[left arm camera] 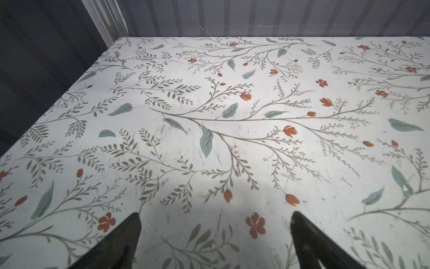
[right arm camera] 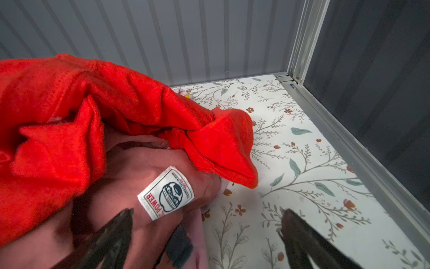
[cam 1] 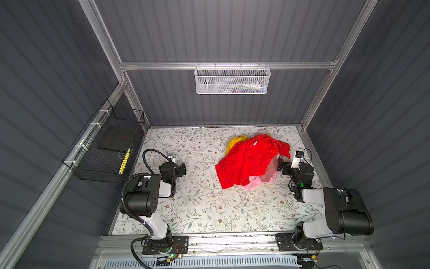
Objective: Pick out a specific cloth from the pile
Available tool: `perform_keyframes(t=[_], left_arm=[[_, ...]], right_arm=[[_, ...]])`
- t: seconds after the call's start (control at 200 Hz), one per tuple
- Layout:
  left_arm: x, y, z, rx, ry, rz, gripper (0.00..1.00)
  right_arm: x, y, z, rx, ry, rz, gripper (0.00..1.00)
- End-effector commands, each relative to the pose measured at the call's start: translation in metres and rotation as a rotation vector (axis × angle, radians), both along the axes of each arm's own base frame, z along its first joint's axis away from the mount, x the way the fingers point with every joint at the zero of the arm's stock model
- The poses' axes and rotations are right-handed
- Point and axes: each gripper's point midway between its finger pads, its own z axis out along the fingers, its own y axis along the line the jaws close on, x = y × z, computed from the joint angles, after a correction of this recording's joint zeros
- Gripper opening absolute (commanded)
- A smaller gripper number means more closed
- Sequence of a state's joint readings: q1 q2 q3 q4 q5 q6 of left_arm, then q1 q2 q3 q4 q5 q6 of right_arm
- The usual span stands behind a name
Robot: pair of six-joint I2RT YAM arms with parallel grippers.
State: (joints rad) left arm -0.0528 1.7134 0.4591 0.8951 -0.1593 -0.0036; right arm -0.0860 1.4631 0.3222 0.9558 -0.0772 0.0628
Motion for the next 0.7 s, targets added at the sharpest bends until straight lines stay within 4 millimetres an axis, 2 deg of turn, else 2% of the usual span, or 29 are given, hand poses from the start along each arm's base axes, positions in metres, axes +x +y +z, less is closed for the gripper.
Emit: perform_keyframes(t=[0.0,0.695], left_arm=[[0.0063,-0.003,0.0066,0.014,-0.02,-0.017,1.0],[0.0064,-0.003,0.0057,0.013,-0.016,-0.017,1.0]], right_arm=[[0.0031,-0.0004,0.0068,-0.008,-0.021,-0.003,0.99],[0.0029,-0.0013,0.0067,0.0,-0.021,0.001,0.99]])
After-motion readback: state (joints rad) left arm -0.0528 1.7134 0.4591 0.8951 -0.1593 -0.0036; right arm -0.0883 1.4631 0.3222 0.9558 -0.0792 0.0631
